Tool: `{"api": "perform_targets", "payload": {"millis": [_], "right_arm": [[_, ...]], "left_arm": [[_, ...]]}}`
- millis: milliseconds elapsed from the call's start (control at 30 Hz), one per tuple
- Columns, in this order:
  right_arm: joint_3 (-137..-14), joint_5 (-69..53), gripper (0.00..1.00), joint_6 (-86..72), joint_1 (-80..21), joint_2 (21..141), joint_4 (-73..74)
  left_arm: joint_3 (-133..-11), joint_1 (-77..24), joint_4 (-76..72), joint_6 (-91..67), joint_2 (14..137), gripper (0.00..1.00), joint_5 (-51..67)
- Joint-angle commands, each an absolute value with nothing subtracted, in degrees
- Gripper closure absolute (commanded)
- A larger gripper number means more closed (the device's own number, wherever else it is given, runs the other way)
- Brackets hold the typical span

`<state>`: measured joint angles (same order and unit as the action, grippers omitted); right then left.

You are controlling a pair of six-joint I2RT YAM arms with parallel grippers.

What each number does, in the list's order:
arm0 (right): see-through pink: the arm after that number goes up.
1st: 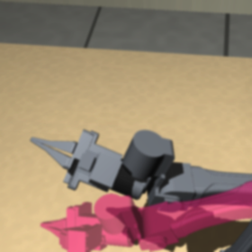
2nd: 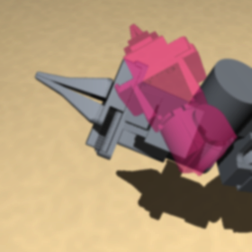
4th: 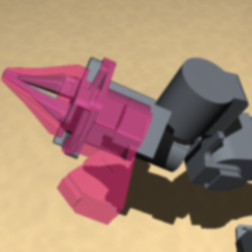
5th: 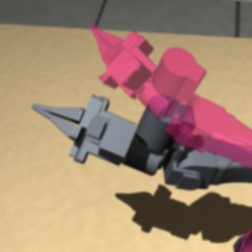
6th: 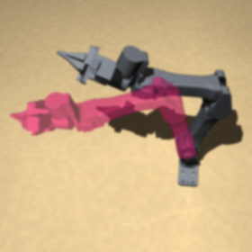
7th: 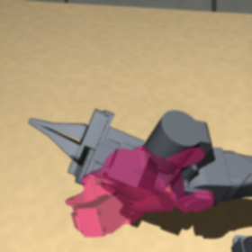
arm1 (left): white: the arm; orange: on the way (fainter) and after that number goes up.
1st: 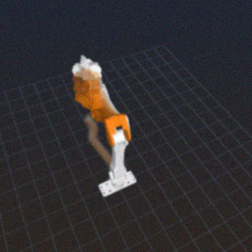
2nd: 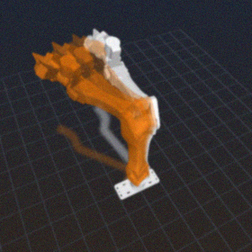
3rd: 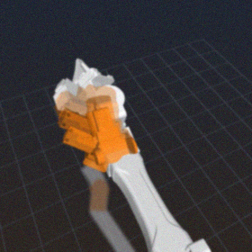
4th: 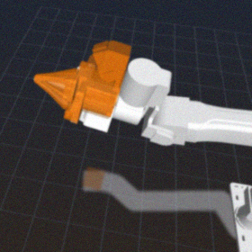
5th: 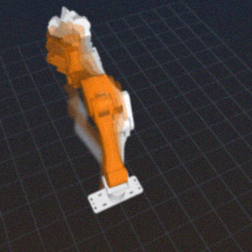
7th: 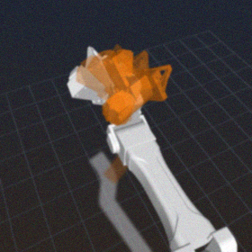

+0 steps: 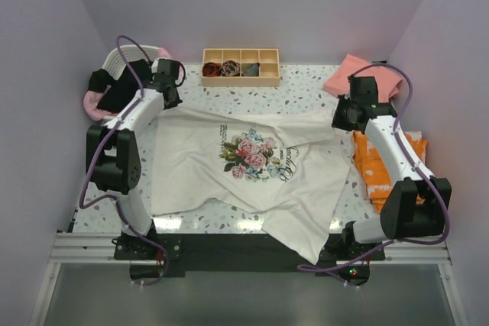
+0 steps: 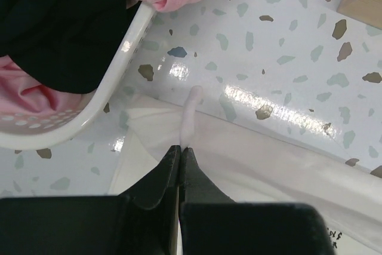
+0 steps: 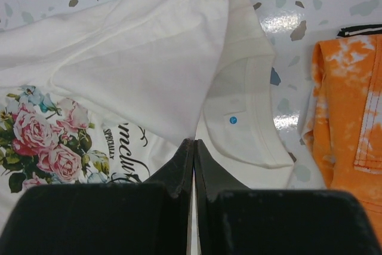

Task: Fold and stack the t-shirts
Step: Fold the flattened tshirt in 1/3 of the way

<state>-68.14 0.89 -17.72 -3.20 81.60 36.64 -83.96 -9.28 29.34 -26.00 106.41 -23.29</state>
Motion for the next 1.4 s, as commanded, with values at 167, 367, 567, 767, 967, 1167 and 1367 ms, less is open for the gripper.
{"api": "perform_targets", "payload": {"millis": [167, 367, 567, 767, 967, 1167, 1367], "right_arm": [[-69.2, 7.6, 1.00, -16.3, -2.6, 79.6, 39.5], [-67.6, 8.6, 1.00, -16.0, -2.6, 79.5, 40.4], [-64.5, 7.3, 1.00, -15.5, -2.6, 80.6, 42.6], [-59.9, 3.9, 1.00, -17.0, -2.6, 80.8, 42.5], [-59.6, 2.1, 1.00, -16.4, -2.6, 81.6, 42.9], [-58.6, 5.1, 1.00, -15.7, -2.6, 83.8, 44.0], [-60.6, 8.8, 0.60, -16.3, -2.6, 81.4, 45.1]], "left_arm": [[-78.8, -9.5, 29.0, -27.7, 103.2, 1.00, -26.1], [-75.6, -10.0, 28.9, -28.6, 102.8, 1.00, -25.9], [-72.8, -11.1, 29.3, -29.3, 104.1, 1.00, -26.5], [-71.2, -11.5, 29.3, -29.7, 106.2, 1.00, -26.7], [-71.4, -12.0, 29.0, -29.5, 108.7, 0.93, -25.3], [-69.7, -13.1, 30.0, -30.4, 110.7, 0.72, -27.0], [-69.5, -13.2, 32.7, -33.1, 106.4, 0.61, -31.8]]}}
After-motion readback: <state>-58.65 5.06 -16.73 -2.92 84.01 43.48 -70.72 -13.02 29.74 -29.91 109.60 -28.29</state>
